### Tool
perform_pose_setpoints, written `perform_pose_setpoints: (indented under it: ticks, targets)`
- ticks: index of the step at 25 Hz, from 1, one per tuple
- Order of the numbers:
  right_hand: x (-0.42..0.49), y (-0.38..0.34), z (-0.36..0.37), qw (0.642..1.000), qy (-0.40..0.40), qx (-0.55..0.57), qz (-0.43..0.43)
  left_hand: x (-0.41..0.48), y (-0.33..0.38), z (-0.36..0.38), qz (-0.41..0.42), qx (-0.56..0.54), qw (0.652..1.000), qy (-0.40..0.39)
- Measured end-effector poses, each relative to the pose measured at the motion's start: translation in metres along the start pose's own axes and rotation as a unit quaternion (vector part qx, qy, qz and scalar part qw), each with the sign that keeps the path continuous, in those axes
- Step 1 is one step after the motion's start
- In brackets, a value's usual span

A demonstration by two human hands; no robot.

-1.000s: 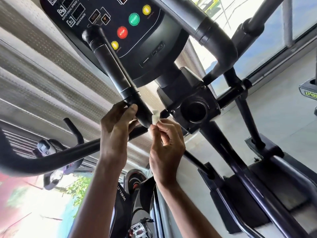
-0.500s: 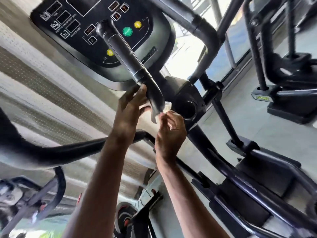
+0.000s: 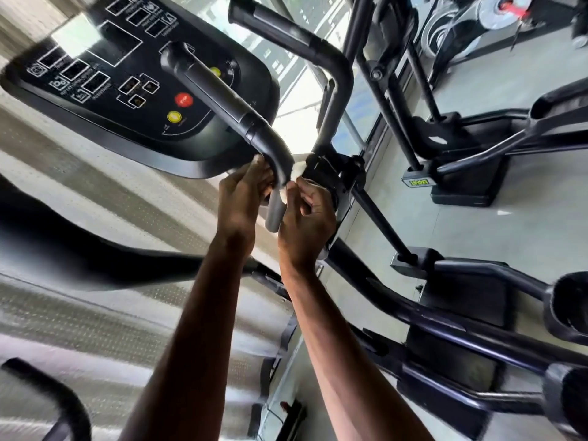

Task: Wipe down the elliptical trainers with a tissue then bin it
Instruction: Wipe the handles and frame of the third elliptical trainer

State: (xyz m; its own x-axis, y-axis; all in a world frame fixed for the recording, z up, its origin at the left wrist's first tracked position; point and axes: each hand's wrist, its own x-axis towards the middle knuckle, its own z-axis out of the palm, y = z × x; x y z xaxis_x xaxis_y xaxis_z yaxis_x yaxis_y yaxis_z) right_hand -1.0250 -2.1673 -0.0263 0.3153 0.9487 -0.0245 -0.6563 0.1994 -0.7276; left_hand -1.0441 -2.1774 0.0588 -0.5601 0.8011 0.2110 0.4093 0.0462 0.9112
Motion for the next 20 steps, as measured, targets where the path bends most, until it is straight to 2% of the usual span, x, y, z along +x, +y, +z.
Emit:
perform_pose_setpoints:
  ticks: [3,5,6,8,10,14,18,20]
  targets:
    - [0.010,-0.010,0.001,0.989,-0.007,0.010,-0.149,0.000,-0.007,-0.006,0.021,-0.019,0.999,-0.018]
    - [0.005,0.015,-0.005,0.982,-0.028,-0.039,-0.183,0.003,-0.011,-0.008,0.035,-0.014,0.999,-0.022]
    - [-0.002,0.030,-0.008,0.986,-0.032,-0.053,-0.154,0.005,-0.014,-0.008,0.034,-0.012,0.999,-0.018]
    - [-0.013,0.056,-0.009,0.998,-0.022,-0.051,-0.038,0.007,-0.023,-0.010,0.028,0.009,1.000,-0.009]
    - [-0.011,0.057,-0.004,0.998,-0.011,-0.032,0.051,0.006,-0.038,-0.015,0.026,0.032,0.999,-0.015]
    - [-0.002,0.049,0.001,0.998,-0.006,-0.017,0.055,-0.004,-0.055,-0.023,0.005,0.035,0.999,-0.005]
    - [-0.004,0.048,-0.003,0.994,-0.021,-0.017,0.109,-0.004,-0.059,-0.021,-0.041,0.003,0.999,0.017]
    - [-0.005,0.042,-0.004,0.997,-0.026,-0.019,0.070,-0.004,-0.062,-0.022,-0.054,0.000,0.998,0.030]
